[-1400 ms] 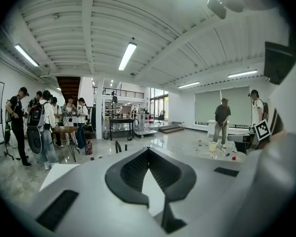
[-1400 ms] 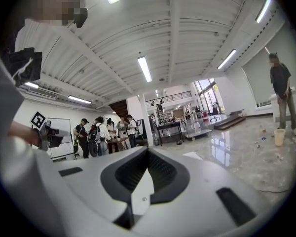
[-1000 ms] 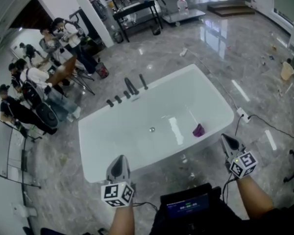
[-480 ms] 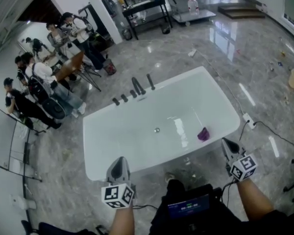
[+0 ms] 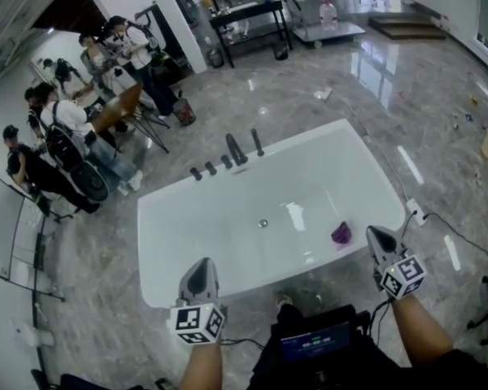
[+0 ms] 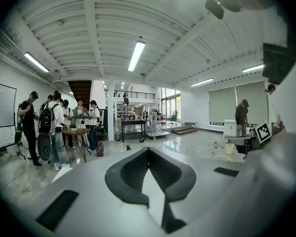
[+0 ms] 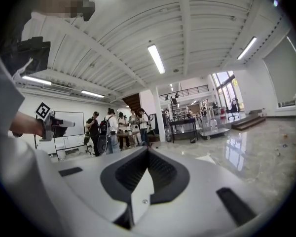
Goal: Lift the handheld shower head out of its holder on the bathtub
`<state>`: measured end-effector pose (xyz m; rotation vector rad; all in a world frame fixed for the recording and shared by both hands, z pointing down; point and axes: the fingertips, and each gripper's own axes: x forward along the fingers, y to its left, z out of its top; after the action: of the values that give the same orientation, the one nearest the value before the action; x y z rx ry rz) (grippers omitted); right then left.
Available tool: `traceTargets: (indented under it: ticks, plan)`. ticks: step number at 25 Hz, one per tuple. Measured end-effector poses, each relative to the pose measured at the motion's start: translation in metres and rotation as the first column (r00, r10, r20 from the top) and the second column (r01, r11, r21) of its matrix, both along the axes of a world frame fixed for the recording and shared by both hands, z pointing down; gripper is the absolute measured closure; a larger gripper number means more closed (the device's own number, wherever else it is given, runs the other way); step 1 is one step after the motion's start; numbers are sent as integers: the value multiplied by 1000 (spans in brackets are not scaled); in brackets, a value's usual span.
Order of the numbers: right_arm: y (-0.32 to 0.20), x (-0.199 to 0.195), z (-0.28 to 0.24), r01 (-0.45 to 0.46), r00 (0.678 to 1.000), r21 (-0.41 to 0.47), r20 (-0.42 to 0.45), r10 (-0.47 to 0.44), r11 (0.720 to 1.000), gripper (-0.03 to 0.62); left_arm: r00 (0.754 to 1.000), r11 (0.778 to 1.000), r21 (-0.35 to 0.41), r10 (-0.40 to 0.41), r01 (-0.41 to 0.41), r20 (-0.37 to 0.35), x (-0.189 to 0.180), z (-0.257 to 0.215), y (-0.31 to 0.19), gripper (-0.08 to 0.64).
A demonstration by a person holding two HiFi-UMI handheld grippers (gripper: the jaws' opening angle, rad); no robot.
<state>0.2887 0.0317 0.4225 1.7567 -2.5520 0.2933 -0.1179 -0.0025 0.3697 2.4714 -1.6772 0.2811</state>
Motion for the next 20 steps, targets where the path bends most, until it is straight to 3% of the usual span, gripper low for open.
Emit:
traceTargets:
  ticks: [11,20]
  plan:
    - [-43,-10,4,-24,1000,-21,-9,24,999,589,999,999,-2,47,-47,-9,3,2,-68,552]
    - [-89,-27,4,-66,998,-42,-27,65,997,589,996,997,-15,70,-71,-59,-14,14,-131,552]
